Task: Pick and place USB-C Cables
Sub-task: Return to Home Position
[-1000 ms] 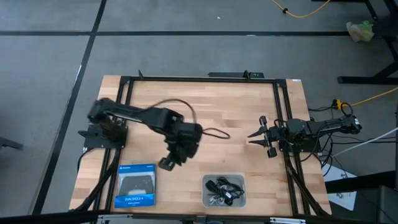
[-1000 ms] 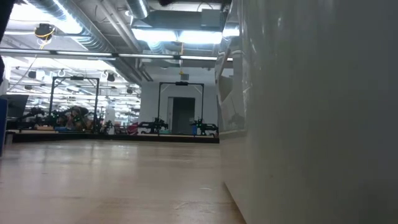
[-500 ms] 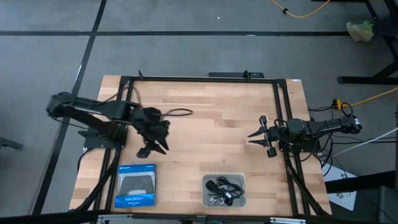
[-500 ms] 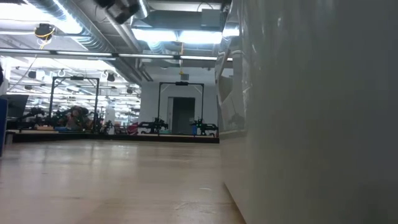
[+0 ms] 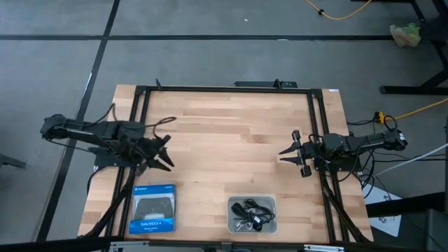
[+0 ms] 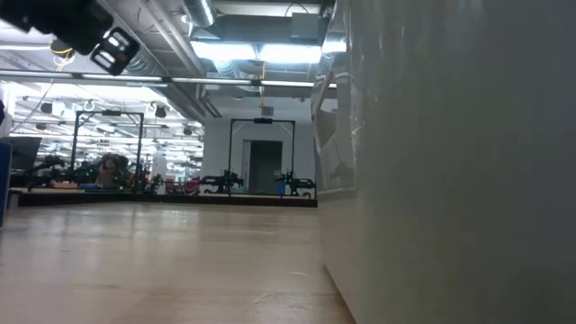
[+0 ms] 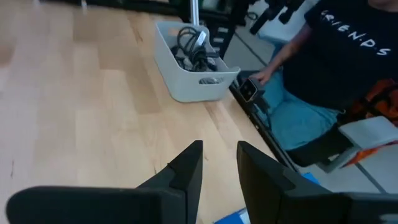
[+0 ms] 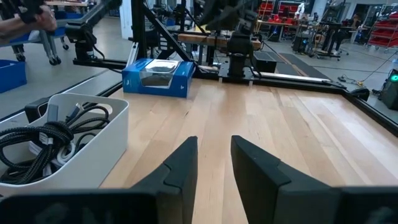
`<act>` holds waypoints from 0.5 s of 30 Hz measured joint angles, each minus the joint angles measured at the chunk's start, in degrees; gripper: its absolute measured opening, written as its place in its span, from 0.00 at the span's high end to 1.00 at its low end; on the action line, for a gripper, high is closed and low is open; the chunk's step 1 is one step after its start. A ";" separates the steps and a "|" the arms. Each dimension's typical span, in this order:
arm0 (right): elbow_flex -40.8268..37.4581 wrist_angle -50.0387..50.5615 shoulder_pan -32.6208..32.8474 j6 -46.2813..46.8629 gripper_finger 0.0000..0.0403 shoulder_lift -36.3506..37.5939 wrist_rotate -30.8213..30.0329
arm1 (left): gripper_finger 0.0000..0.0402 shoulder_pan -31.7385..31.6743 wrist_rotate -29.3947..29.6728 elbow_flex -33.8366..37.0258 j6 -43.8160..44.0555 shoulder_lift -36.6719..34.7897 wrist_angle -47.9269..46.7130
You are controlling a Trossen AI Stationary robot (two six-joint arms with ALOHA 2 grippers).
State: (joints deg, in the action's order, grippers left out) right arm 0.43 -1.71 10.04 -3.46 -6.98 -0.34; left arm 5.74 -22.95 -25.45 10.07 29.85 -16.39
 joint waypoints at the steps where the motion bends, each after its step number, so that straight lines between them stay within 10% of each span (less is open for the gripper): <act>1: 0.00 0.01 0.00 0.00 0.75 0.00 -0.02 | 0.77 0.00 0.17 1.43 -0.01 -2.38 0.16; 15: 0.00 0.02 0.02 -0.02 0.75 0.00 -0.02 | 0.77 0.00 2.86 13.69 -1.71 -29.67 -1.37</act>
State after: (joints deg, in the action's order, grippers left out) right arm 0.43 -1.69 10.06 -3.48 -6.98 -0.36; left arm 5.74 -20.10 -11.76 8.36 0.18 -17.76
